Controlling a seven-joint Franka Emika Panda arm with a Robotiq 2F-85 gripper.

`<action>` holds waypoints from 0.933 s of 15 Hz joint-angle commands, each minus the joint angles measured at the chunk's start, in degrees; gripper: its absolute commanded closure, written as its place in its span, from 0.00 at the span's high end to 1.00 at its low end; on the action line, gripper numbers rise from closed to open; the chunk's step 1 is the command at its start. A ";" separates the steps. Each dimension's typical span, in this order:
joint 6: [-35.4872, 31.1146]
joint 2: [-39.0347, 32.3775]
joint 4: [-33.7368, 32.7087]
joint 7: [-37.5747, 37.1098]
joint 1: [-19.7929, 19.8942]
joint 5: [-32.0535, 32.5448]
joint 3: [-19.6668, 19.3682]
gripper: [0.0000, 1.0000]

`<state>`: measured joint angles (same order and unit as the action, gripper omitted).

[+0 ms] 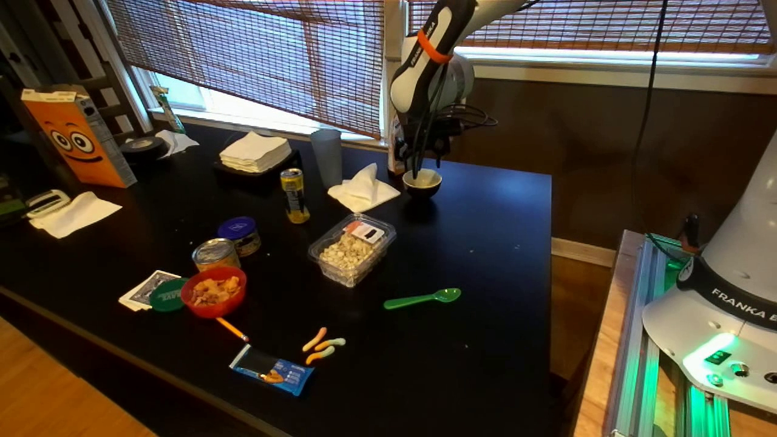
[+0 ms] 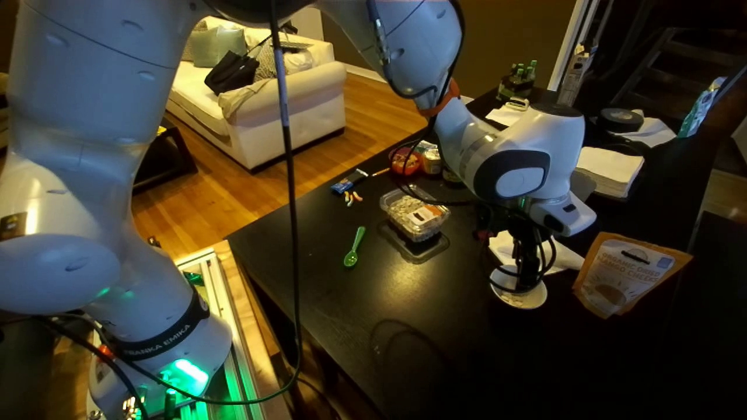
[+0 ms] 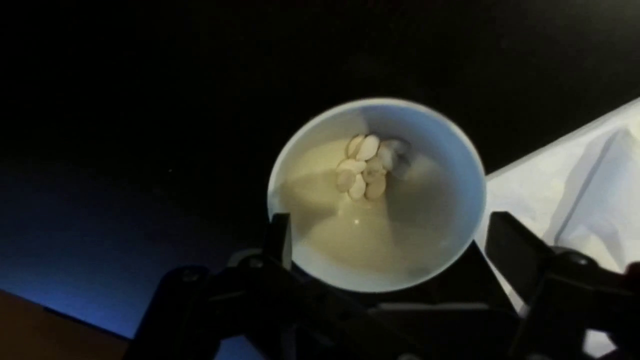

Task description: Pour the contents in the black bowl into the clear bowl on the left.

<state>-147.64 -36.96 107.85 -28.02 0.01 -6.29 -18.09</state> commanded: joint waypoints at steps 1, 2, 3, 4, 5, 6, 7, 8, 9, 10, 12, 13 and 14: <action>-0.70 0.26 1.32 1.48 1.01 0.39 2.67 1.00; -1.02 0.04 1.27 2.19 1.15 0.38 3.26 1.00; -1.76 -0.40 1.15 2.92 1.10 0.77 3.59 1.00; -1.73 -0.81 0.90 3.85 1.13 1.08 3.93 1.00; -2.25 -1.27 0.69 5.04 1.28 1.28 4.33 1.00; -2.63 -1.89 0.32 6.08 1.38 1.45 4.59 0.87; -3.80 -2.55 0.07 7.27 1.44 1.66 4.76 0.75; -5.36 -3.24 -0.11 8.10 1.28 2.00 4.62 0.66; -8.09 -4.19 -0.25 8.94 1.05 2.49 4.32 0.61; -9.30 -4.76 -0.48 10.07 1.29 2.54 4.50 0.57; -12.21 -5.76 -0.42 11.85 1.57 2.49 4.68 0.38; -13.42 -5.97 -0.24 12.75 1.74 2.33 4.85 0.30; -14.00 -6.03 0.04 13.36 1.78 2.20 4.93 0.24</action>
<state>-159.04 -41.98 108.40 -16.63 0.53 -5.41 -14.21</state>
